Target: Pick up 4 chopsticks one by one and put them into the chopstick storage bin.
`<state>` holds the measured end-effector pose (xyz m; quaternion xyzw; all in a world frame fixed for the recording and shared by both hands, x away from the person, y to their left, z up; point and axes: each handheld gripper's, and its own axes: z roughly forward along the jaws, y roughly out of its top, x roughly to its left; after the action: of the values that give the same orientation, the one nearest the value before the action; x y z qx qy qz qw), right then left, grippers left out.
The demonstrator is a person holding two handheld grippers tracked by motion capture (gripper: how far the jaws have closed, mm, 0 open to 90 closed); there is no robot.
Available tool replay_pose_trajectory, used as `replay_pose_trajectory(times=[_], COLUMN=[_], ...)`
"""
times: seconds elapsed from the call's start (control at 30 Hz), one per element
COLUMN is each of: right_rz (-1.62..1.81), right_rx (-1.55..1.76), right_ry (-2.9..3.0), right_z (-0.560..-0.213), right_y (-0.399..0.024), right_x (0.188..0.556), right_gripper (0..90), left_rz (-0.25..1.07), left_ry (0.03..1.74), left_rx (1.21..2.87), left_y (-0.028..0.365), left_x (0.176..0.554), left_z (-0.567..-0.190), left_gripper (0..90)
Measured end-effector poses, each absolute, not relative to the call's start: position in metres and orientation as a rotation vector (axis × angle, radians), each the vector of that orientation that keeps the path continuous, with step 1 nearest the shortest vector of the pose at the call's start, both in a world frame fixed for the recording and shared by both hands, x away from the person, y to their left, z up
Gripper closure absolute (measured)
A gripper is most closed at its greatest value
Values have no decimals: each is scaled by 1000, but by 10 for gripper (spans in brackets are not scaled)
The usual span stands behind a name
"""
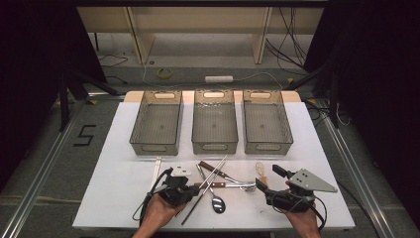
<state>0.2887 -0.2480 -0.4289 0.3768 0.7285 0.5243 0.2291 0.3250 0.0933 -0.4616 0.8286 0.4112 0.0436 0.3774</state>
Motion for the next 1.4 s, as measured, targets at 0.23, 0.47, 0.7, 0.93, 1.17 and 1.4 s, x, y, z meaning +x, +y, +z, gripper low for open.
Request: replay_pose_trajectory(times=[0.23,0.47,0.7,0.93,1.17,1.4], right_rz=[1443,1445,1441,1443,1441,1432], right_rx=[1035,1041,1040,1049,1050,1050], right_ry=[2005,2000,2001,1998,1997,2000], right_z=[-429,-429,-429,-430,-431,-431], right_y=[-248,-249,-250,-251,-250,-250], right_x=[289,289,289,289,290,290], right_gripper=[255,255,255,255,255,256], left_rz=[129,157,206,234,270,311], left_ry=[1002,999,1005,1052,1097,1148], left_rx=[2088,2051,2002,1938,1873,1808], left_y=[98,109,124,144,162,185], left_x=[324,328,337,355,373,395], left_z=[-447,-436,-420,-408,-398,-384], left_gripper=[848,848,848,848,847,848])
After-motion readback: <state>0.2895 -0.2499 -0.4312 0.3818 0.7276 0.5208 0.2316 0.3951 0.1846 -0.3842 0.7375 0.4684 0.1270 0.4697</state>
